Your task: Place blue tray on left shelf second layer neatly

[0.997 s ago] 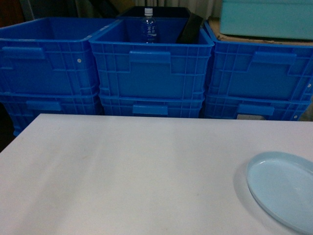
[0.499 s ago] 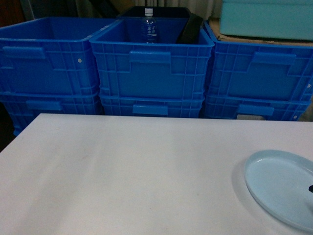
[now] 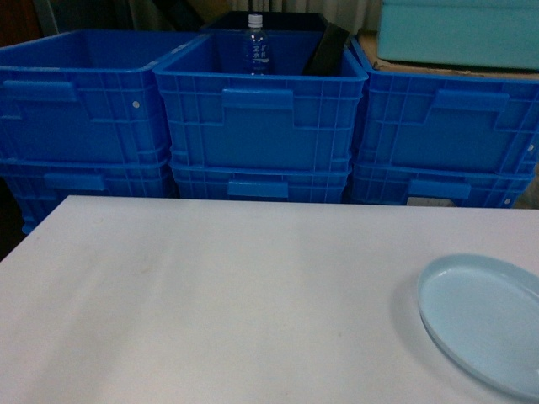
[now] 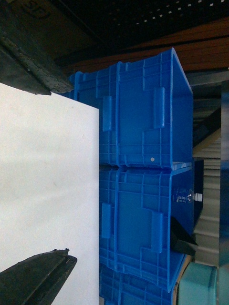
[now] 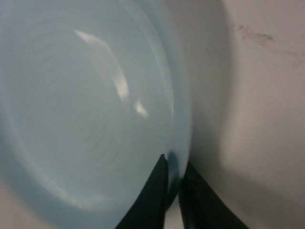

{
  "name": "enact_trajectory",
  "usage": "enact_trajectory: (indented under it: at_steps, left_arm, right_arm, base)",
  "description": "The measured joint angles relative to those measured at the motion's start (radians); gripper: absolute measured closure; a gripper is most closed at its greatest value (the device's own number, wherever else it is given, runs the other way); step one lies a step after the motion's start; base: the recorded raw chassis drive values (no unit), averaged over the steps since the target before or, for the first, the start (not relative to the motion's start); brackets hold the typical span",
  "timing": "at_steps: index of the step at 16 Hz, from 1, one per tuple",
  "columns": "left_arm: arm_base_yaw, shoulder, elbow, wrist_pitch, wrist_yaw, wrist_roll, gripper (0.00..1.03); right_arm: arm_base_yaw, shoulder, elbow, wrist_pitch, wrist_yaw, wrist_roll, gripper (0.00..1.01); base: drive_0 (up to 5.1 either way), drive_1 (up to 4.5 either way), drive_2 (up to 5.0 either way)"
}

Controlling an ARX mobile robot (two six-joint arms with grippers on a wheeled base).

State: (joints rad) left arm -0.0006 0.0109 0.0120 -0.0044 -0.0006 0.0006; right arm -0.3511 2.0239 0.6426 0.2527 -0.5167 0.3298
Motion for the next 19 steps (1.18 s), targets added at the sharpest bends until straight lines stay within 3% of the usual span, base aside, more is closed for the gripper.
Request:
enact_trajectory:
  at_steps: [1, 5, 7, 8, 9, 11, 12, 13, 15, 19]
  left_arm:
    - [0.0, 0.0, 0.0, 0.0, 0.0, 0.0, 0.05]
    - [0.0, 0.0, 0.0, 0.0, -0.001, 0.0, 0.05]
    - [0.0, 0.0, 0.0, 0.0, 0.0, 0.0, 0.05]
    - [0.0, 0.0, 0.0, 0.001, 0.0, 0.0, 0.05]
    - [0.0, 0.0, 0.0, 0.0, 0.0, 0.0, 0.05]
    - [0.0, 0.0, 0.0, 0.0, 0.0, 0.0, 0.05]
    - [0.0, 0.0, 0.0, 0.0, 0.0, 0.0, 0.05]
    - [0.0, 0.0, 0.0, 0.0, -0.001, 0.0, 0.05]
    - [0.0, 0.0, 0.0, 0.0, 0.0, 0.0, 0.05]
    - [0.0, 0.0, 0.0, 0.0, 0.0, 0.0, 0.05]
  right_arm:
    - [-0.014, 0.003, -0.008, 0.008, -0.006, -0.007, 0.99]
    - [-0.006, -0.08, -0.082, 0.034, -0.016, -0.006, 0.99]
    - [0.092, -0.255, -0.137, 0.035, 0.026, -0.022, 0.99]
    - [0.138, -0.404, -0.116, 0.017, 0.037, -0.041, 0.99]
    - [0.19, -0.552, -0.066, -0.003, 0.08, -0.061, 0.99]
    - [0.274, -0.723, 0.013, -0.049, 0.132, -0.034, 0.99]
    - [0.407, -0.949, -0.003, -0.066, 0.313, -0.014, 0.99]
    - [0.419, -1.145, -0.135, -0.115, 0.472, -0.034, 0.99]
    - [0.381, -1.169, -0.19, -0.076, 0.457, -0.026, 0.99]
    - [0.402, -1.176, -0.229, 0.027, 0.457, -0.023, 0.99]
  base:
    - [0.0, 0.0, 0.0]
    - [0.0, 0.0, 0.0]
    - [0.0, 0.0, 0.0]
    - [0.0, 0.0, 0.0]
    - [0.0, 0.0, 0.0]
    - [0.0, 0.0, 0.0]
    - [0.0, 0.0, 0.0]
    - [0.0, 0.0, 0.0]
    - [0.0, 0.0, 0.0]
    - [0.0, 0.0, 0.0]
